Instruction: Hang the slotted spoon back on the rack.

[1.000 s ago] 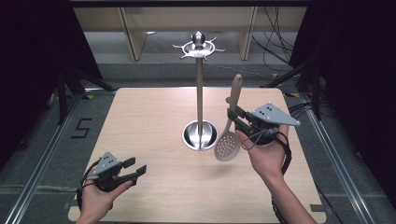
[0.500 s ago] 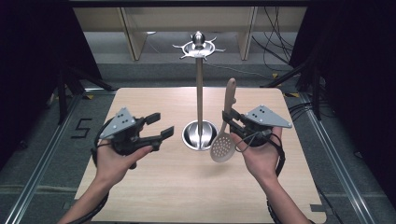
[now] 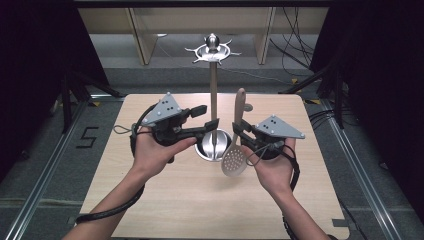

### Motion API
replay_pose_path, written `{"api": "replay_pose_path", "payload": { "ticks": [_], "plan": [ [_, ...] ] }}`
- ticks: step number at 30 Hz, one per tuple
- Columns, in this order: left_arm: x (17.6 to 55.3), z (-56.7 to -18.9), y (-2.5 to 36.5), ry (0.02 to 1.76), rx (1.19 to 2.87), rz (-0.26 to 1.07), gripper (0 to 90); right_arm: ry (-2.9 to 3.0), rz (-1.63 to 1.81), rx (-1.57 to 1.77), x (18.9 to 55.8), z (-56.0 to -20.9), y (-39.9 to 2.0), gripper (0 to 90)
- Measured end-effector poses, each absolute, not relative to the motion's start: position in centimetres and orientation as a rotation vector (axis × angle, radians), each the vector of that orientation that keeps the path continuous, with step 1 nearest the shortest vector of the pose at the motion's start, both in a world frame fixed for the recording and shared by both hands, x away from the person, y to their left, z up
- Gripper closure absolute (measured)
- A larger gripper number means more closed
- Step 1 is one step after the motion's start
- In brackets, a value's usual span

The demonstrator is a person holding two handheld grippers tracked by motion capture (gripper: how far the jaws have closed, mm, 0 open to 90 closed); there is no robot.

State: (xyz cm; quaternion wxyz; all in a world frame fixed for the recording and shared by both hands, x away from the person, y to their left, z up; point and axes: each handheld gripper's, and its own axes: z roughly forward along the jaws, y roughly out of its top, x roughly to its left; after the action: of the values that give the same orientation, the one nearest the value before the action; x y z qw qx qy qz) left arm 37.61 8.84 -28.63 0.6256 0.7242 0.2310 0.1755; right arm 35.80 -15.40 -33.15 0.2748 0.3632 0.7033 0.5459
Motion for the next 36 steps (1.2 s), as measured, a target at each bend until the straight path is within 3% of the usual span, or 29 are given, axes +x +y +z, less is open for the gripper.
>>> {"api": "replay_pose_path", "payload": {
  "ticks": [15,22,26,30,36],
  "plan": [
    [39.3,-28.2,5.6,0.503,1.672,0.348,58.2,1.896,1.464,0.931,35.9,-33.3,-14.4,75.0],
    [39.6,-28.3,5.0,0.499,1.688,0.349,73.0,1.900,1.476,0.913,35.9,-33.1,-13.8,74.9],
    [39.8,-27.9,5.1,0.495,1.709,0.349,73.9,1.890,1.443,0.885,35.9,-32.9,-13.9,74.1],
    [40.3,-27.7,5.2,0.494,1.726,0.347,74.0,1.888,1.409,0.861,35.5,-32.3,-14.1,59.5],
    [41.0,-27.2,5.7,0.502,1.714,0.360,74.0,1.937,1.346,0.845,34.5,-33.0,-15.3,53.2]
  ]
}}
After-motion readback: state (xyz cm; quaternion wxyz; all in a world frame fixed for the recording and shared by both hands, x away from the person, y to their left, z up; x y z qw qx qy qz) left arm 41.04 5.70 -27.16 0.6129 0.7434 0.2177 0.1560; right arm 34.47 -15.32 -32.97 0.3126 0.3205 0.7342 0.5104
